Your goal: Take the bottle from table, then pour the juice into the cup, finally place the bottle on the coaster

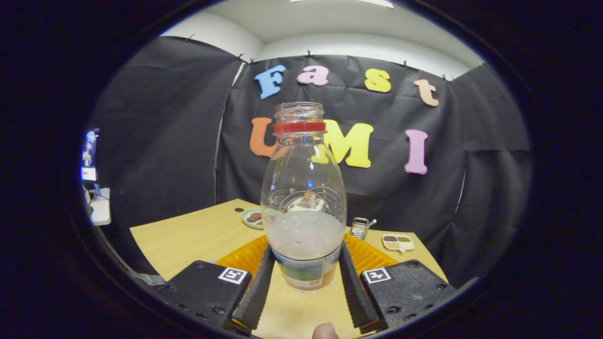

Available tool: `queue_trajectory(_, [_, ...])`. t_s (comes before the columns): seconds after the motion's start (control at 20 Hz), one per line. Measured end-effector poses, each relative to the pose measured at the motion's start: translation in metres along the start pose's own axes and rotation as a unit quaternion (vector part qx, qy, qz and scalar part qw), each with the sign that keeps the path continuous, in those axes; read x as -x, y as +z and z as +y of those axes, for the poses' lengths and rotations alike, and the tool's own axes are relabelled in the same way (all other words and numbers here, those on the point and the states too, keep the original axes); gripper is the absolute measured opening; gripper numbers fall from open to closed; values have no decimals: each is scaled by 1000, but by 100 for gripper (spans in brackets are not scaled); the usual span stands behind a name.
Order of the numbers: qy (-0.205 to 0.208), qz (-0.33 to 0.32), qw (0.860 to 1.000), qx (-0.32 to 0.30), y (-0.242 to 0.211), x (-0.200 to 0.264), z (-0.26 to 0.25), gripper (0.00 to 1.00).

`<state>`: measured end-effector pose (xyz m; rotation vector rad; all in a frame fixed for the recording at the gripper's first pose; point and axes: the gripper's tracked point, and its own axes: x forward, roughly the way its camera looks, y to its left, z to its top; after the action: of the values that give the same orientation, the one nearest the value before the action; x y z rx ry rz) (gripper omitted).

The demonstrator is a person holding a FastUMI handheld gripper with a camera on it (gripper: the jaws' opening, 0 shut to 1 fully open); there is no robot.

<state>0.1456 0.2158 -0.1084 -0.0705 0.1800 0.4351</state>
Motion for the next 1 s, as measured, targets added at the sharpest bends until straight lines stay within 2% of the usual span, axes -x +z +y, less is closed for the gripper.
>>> queue_trajectory(0.35, [7,11,999,-35,-25,-82,-3,75])
queue_trajectory(0.55, [16,41,998,-48,-63,-129,5,75])
queue_trajectory(1.0, [17,92,995,-41,-143,-195,17,77])
